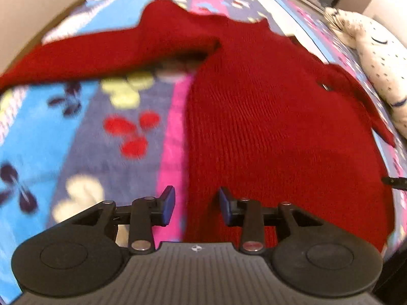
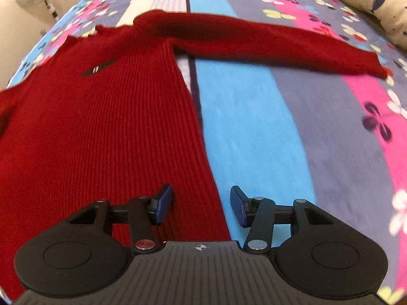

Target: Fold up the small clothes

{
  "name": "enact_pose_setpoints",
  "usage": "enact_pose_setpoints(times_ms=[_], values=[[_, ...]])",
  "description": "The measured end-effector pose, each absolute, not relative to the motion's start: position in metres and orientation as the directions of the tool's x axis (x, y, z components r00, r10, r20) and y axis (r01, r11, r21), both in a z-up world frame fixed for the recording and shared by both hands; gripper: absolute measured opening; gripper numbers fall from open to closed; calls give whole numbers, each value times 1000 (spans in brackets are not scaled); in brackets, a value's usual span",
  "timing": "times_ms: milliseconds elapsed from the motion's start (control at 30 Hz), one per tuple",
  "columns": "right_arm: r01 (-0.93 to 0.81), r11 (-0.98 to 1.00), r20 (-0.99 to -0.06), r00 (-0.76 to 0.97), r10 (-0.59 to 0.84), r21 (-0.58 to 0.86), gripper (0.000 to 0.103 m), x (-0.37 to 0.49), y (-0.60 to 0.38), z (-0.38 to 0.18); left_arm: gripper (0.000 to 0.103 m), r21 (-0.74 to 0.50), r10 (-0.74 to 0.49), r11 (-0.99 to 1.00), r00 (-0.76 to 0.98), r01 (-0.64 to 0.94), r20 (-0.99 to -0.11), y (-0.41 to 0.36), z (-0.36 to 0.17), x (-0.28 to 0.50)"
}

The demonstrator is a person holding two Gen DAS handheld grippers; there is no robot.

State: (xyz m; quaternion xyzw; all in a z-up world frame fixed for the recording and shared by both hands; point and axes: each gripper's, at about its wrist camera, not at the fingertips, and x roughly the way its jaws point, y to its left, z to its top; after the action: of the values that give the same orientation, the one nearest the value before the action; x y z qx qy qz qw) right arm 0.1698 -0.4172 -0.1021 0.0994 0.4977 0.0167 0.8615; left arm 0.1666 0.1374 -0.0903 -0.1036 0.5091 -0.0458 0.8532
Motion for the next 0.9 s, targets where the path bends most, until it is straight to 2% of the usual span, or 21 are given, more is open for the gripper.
enact_pose_setpoints(times_ms=[100, 167, 200, 233, 267, 367, 433, 500, 567, 667, 767, 833, 900], values=[[42, 979, -862, 481, 157, 201, 52, 149, -420, -105, 39, -220, -200, 975, 454, 10, -868, 131, -98, 162], [13, 983, -864, 480, 152, 180, 48, 140, -417, -105, 25, -184, -182, 982, 460, 41, -869, 127, -97, 151], [2, 985, -860, 487, 151, 174, 35, 137, -416, -103, 12, -173, -174, 984, 461, 44, -870, 128, -97, 150], [1, 986, -855, 497, 145, 167, 14, 133, -414, -101, 11, -171, -170, 984, 469, 40, -867, 130, -94, 149], [4, 985, -846, 513, 143, 170, 10, 129, -416, -97, 10, -165, -168, 985, 481, 48, -860, 130, -89, 143], [39, 948, -763, 604, 230, 317, 8, 113, -431, -74, 9, -170, -197, 980, 562, 101, -804, 135, -59, 119], [25, 871, -640, 689, 340, 490, 7, 92, -446, -54, 7, -221, -238, 970, 613, 105, -753, 148, -41, 99], [-5, 827, -562, 731, 386, 562, 7, 73, -454, -44, 6, -196, -201, 977, 640, 81, -742, 157, -33, 80], [18, 852, -591, 728, 347, 523, 7, 68, -456, -45, 6, -191, -195, 979, 628, 74, -753, 159, -35, 77], [155, 890, -745, 618, 252, 429, 7, 87, -456, -71, 7, -197, -210, 977, 534, 81, -819, 157, -58, 86], [148, 949, -845, 506, 170, 279, 10, 104, -433, -90, 11, -110, -144, 989, 492, 97, -859, 145, -67, 96], [126, 970, -827, 552, 105, 207, 13, 104, -421, -81, 13, -90, -113, 994, 531, 68, -840, 146, -64, 98], [97, 977, -772, 630, 87, 189, 13, 96, -415, -67, 17, -107, -135, 991, 572, 82, -809, 147, -58, 98]])
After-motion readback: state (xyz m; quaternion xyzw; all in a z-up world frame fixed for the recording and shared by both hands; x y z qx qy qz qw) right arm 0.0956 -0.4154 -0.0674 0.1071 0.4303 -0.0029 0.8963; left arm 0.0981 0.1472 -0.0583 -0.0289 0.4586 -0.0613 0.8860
